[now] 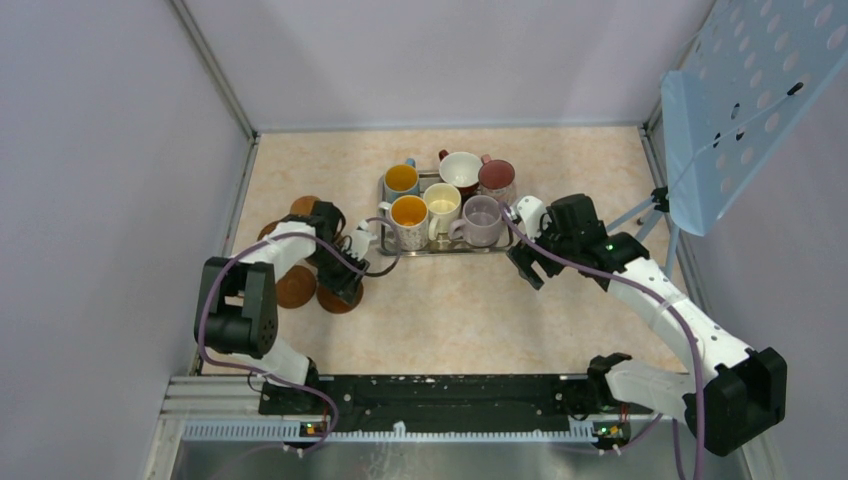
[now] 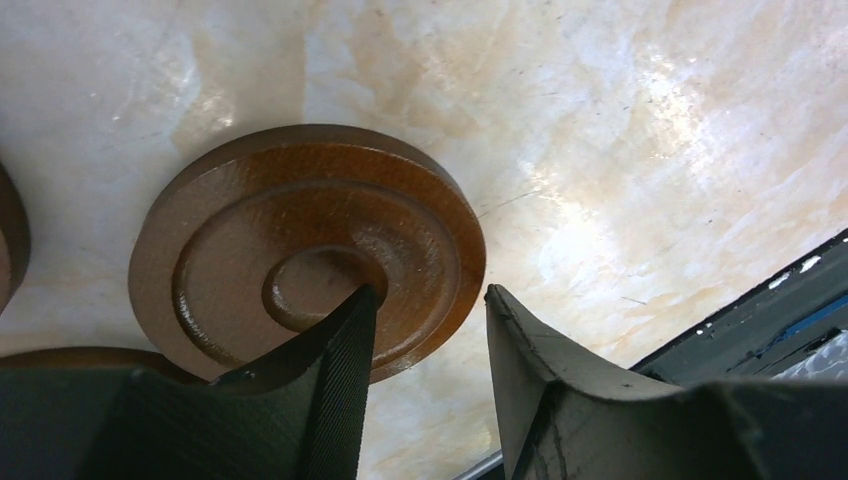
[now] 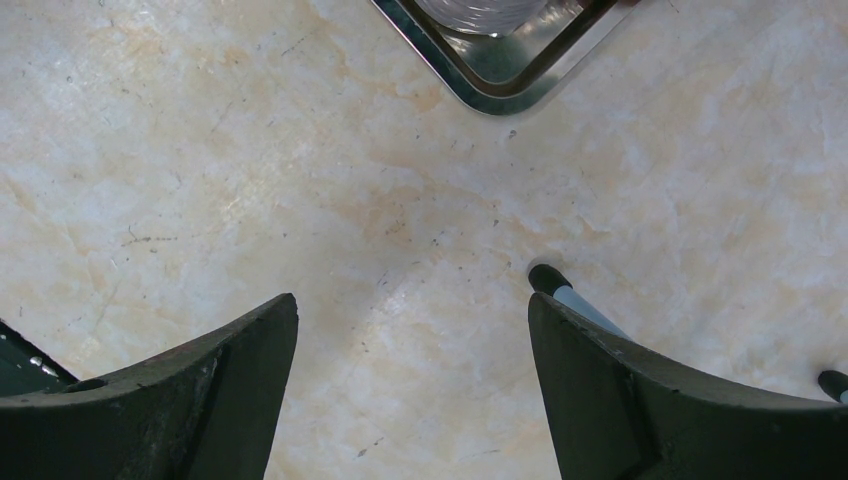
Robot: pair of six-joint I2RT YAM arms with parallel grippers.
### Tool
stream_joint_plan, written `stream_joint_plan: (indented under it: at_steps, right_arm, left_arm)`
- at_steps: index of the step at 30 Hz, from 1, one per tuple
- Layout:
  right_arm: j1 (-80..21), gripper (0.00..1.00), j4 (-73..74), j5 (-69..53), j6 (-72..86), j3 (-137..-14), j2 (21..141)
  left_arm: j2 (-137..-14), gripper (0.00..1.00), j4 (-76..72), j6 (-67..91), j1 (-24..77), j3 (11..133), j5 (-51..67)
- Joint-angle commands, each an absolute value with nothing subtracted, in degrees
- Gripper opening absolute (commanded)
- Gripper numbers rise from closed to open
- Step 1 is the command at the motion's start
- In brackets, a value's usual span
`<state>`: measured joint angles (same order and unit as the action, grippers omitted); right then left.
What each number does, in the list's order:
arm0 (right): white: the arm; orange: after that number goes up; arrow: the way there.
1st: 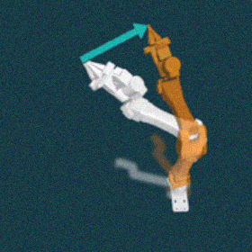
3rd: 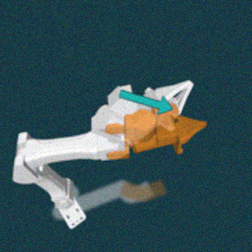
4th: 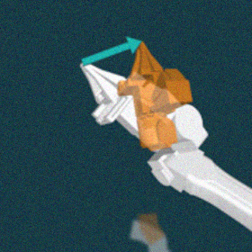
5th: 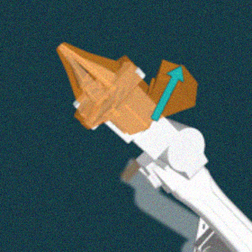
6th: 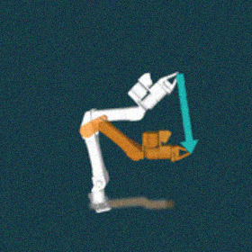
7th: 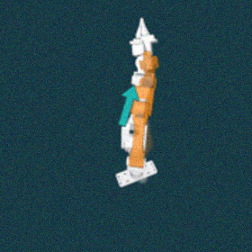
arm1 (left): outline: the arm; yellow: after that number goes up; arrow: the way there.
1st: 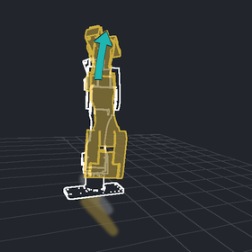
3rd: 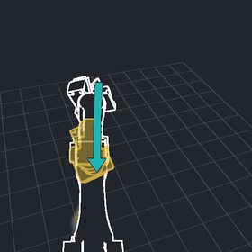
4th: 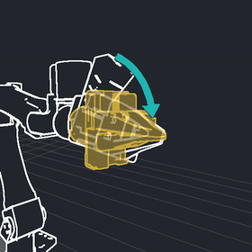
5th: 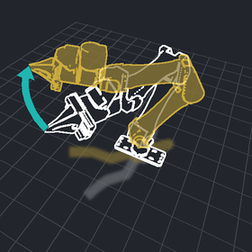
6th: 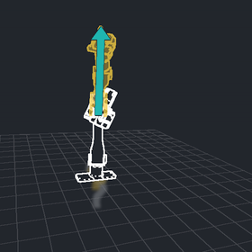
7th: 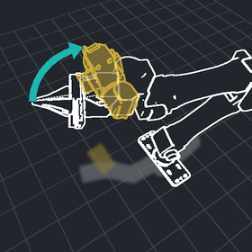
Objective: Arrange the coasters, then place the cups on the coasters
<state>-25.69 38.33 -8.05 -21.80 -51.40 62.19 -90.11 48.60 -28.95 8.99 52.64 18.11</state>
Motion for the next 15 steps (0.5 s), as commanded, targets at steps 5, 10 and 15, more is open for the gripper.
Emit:
stream_joint_plan:
  at_steps: [5, 10, 15]
  right_arm:
    - [-25.5, 0.84, 36.3, -8.9, -21.3, -51.4, 60.7]
    - [-25.5, 0.84, 36.0, -9.4, -21.4, -51.8, 60.9]
    - [-25.5, 0.84, 35.5, -9.8, -21.4, -52.2, 61.3]
  left_arm:
    - [-87.7, 0.55, 51.6, -25.8, 6.6, 60.5, 18.6]
    - [-88.9, 0.56, 54.1, -24.3, -5.4, 68.9, 19.7]
    - [-89.5, 0.56, 52.8, -26.1, -15.6, 70.9, 11.0]
